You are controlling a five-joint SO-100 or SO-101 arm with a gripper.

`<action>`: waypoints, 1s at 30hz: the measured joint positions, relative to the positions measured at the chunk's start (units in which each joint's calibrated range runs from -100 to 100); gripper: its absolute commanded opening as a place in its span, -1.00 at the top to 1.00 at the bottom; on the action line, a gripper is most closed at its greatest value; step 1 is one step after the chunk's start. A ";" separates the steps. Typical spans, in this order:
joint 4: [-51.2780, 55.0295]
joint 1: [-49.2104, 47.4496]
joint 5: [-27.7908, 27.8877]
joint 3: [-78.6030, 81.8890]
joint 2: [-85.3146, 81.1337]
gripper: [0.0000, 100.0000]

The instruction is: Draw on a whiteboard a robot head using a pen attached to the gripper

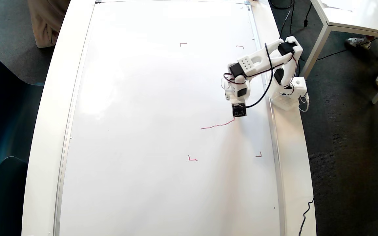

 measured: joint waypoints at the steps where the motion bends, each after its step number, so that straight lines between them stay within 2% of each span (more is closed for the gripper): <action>1: 0.25 0.53 0.48 0.00 -0.08 0.98; 22: 0.51 25.49 14.43 0.55 -0.34 0.98; 30: 0.25 31.90 20.18 0.55 -0.34 0.99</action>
